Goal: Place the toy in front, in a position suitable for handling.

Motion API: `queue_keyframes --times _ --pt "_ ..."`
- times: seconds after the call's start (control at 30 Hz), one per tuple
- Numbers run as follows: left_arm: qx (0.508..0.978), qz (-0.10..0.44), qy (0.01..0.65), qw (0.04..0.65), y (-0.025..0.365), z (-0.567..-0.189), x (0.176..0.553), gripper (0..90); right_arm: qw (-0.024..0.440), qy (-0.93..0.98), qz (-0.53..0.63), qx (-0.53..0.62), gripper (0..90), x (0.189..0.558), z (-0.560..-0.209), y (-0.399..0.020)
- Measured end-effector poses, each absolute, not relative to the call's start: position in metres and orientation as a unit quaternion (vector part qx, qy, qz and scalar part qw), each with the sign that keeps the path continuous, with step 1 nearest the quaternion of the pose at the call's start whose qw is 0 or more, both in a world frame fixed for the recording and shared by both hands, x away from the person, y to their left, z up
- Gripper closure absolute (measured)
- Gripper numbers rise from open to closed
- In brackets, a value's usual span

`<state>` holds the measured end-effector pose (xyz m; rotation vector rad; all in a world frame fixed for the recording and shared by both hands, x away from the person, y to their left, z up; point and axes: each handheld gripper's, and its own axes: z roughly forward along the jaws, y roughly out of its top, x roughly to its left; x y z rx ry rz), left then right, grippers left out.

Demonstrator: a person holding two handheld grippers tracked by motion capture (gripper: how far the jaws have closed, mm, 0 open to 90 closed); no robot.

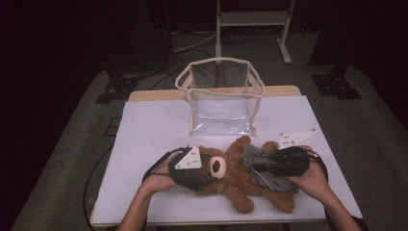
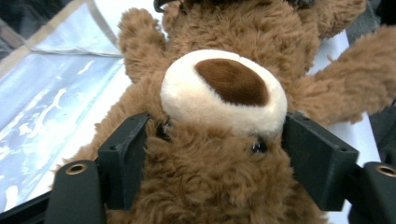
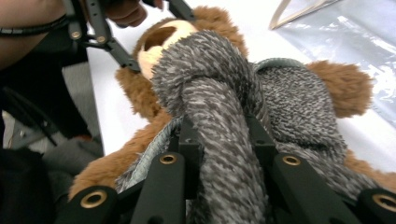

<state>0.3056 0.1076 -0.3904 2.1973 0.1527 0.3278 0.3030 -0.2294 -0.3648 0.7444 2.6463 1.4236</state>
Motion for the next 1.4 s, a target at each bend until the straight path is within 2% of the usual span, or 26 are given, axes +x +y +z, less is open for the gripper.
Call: queue_keyframes --times 0.13,0.37,0.7,0.93,1.23,1.4 --pt "0.886 0.134 0.063 0.44 0.12 -0.384 0.306 22.6 0.029 0.841 0.479 0.251 73.0 0.307 -0.371 -0.235" --pt "0.891 0.121 0.08 0.431 0.134 -0.392 0.311 24.3 0.037 0.831 0.488 0.266 73.0 0.305 -0.38 -0.247" --pt "0.889 0.107 0.078 0.439 0.123 -0.404 0.31 30.9 0.042 0.826 0.487 0.279 72.8 0.303 -0.384 -0.255" --pt "0.886 0.108 0.078 0.443 0.117 -0.404 0.312 31.0 0.057 0.826 0.482 0.286 72.7 0.304 -0.382 -0.259" --pt "0.884 0.109 0.07 0.45 0.09 -0.405 0.309 31.0 0.077 0.825 0.474 0.297 73.1 0.304 -0.372 -0.272" --pt "0.883 0.115 0.07 0.45 0.071 -0.406 0.309 30.8 0.067 0.828 0.483 0.278 73.1 0.303 -0.362 -0.26"
